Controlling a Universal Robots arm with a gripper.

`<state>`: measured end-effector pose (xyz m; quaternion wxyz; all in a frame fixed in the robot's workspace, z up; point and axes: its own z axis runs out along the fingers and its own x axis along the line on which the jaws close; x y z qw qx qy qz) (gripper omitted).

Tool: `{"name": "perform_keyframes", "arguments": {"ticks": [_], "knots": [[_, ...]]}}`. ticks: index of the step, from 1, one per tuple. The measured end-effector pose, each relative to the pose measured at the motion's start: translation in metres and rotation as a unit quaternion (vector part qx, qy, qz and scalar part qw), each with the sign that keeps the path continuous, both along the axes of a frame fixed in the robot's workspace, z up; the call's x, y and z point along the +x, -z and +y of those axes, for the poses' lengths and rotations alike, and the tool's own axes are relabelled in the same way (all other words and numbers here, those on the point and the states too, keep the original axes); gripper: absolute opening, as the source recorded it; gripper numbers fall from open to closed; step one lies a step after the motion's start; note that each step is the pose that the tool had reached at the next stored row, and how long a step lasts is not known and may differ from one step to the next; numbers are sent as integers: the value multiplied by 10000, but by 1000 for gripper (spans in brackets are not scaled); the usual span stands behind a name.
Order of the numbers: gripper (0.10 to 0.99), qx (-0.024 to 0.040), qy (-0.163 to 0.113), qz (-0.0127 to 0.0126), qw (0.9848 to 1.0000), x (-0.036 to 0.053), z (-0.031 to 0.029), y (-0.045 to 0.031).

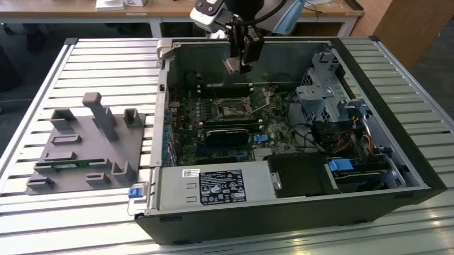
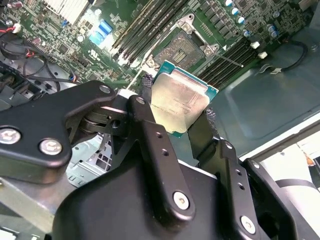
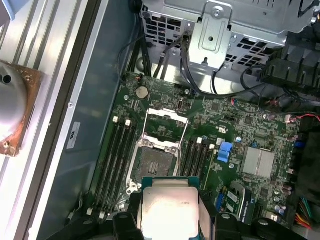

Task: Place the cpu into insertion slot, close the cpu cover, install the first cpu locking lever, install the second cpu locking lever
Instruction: 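Place the cpu into insertion slot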

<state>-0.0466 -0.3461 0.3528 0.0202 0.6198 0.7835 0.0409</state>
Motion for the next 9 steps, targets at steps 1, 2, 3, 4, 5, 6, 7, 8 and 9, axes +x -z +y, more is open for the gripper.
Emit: {"name": "perform_keyframes", "arguments": {"ticks": [1, 2, 3, 4, 5, 6, 7, 8, 9], "knots": [[537, -1, 9, 0, 10000, 0, 0, 3], [537, -2, 16, 0, 10000, 0, 0, 7], [537, -4, 22, 0, 10000, 0, 0, 11], [537, -5, 27, 0, 10000, 0, 0, 16], [537, -7, 30, 0, 10000, 0, 0, 19], [537, -9, 32, 0, 10000, 0, 0, 23], [537, -10, 33, 0, 10000, 0, 0, 26], [537, -11, 33, 0, 10000, 0, 0, 29], [537, -12, 34, 0, 10000, 0, 0, 32]]}}
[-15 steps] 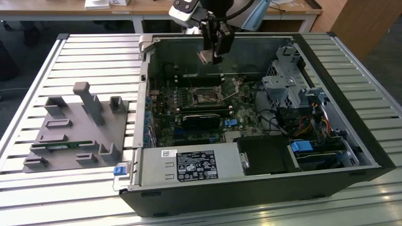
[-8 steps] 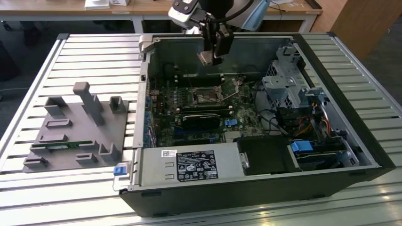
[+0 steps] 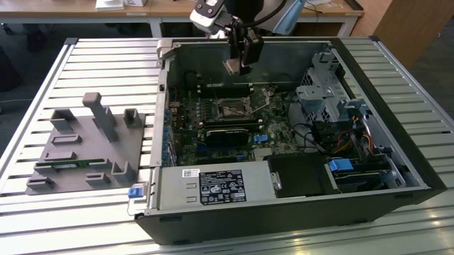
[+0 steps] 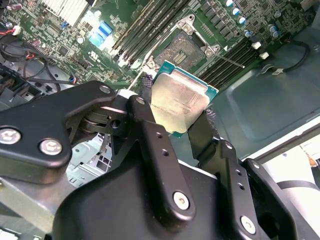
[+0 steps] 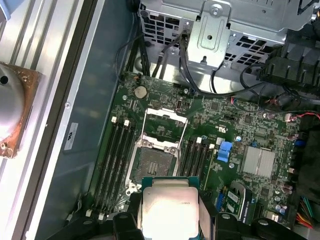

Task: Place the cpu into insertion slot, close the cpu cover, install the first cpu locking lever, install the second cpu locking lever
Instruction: 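Place the cpu into insertion slot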

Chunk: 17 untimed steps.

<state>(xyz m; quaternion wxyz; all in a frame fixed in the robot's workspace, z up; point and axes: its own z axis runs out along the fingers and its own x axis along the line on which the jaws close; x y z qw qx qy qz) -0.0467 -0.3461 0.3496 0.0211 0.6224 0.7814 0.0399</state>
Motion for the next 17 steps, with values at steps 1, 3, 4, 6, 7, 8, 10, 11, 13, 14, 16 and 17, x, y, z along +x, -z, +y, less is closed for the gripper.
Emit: {"name": "perform_keyframes", "arguments": {"ticks": [1, 3, 4, 6, 7, 8, 10, 11, 13, 14, 16, 17], "knots": [[537, -2, 0, 0, 10000, 0, 0, 3], [537, -4, 2, 0, 10000, 0, 0, 9], [537, -4, 3, 0, 10000, 0, 0, 12], [537, -4, 5, 0, 10000, 0, 0, 18], [537, -4, 6, 0, 10000, 0, 0, 20], [537, -4, 7, 0, 10000, 0, 0, 23], [537, -5, 8, 0, 10000, 0, 0, 28], [537, -5, 9, 0, 10000, 0, 0, 31], [537, -5, 11, 0, 10000, 0, 0, 36], [537, -5, 12, 0, 10000, 0, 0, 39], [537, -5, 15, 0, 10000, 0, 0, 44], [537, -5, 16, 0, 10000, 0, 0, 47]]}}
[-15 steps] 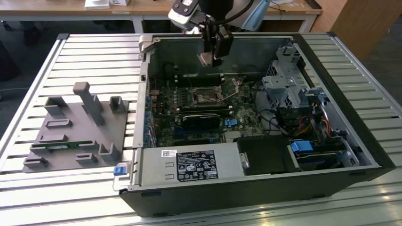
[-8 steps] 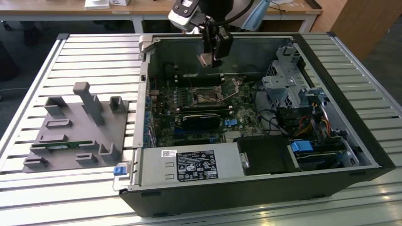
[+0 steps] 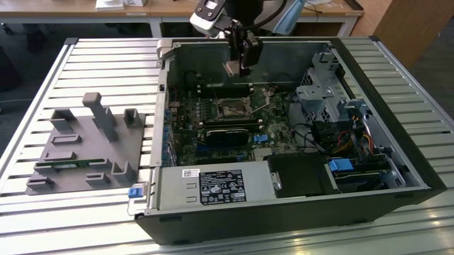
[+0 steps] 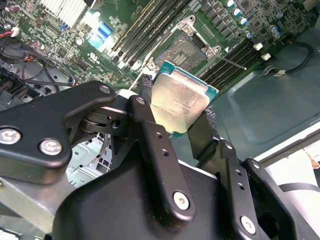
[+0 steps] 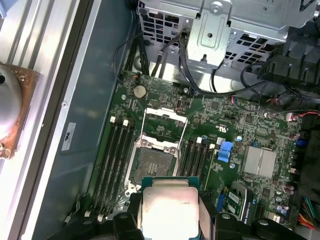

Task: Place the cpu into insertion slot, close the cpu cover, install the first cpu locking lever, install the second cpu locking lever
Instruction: 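Place the cpu into insertion slot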

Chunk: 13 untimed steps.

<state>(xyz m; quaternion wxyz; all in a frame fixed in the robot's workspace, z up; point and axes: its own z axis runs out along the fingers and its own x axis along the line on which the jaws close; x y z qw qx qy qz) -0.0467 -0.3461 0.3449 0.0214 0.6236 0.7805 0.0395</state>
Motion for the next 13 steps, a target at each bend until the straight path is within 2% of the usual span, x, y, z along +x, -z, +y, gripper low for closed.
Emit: {"name": "perform_keyframes", "arguments": {"ticks": [13], "knots": [[537, -2, 6, 2, 10000, 0, 0, 50]]}}
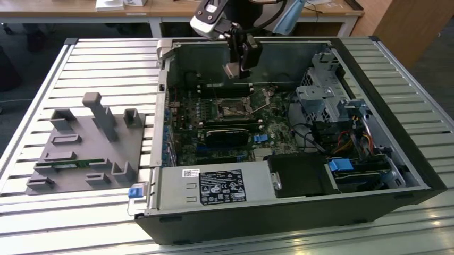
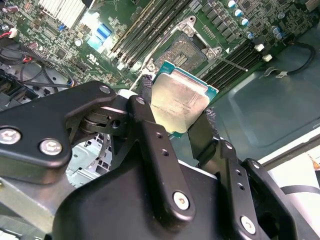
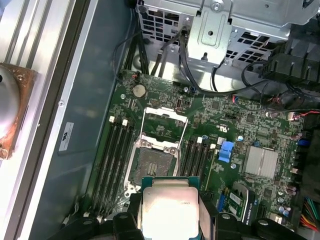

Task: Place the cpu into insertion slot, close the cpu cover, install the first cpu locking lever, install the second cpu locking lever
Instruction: 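Place the cpu into insertion slot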

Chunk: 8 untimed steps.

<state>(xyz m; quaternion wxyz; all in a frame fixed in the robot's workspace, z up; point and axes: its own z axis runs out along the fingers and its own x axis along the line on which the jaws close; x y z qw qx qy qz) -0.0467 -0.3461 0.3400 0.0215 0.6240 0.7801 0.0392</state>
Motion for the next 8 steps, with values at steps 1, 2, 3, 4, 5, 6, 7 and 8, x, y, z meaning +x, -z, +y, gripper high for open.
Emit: {"name": "perform_keyframes", "arguments": {"ticks": [1, 2, 3, 4, 5, 6, 7, 8], "knots": [[537, 0, 0, 0, 10000, 0, 0, 4], [537, 0, 0, 0, 10000, 0, 0, 7], [537, -1, 1, 0, 10000, 0, 0, 11], [537, 0, 1, 0, 10000, 0, 0, 14], [537, -1, 1, 0, 10000, 0, 0, 17], [537, -1, 1, 0, 10000, 0, 0, 21], [537, -1, 1, 0, 10000, 0, 0, 24], [537, -2, 1, 0, 10000, 0, 0, 26]]}}
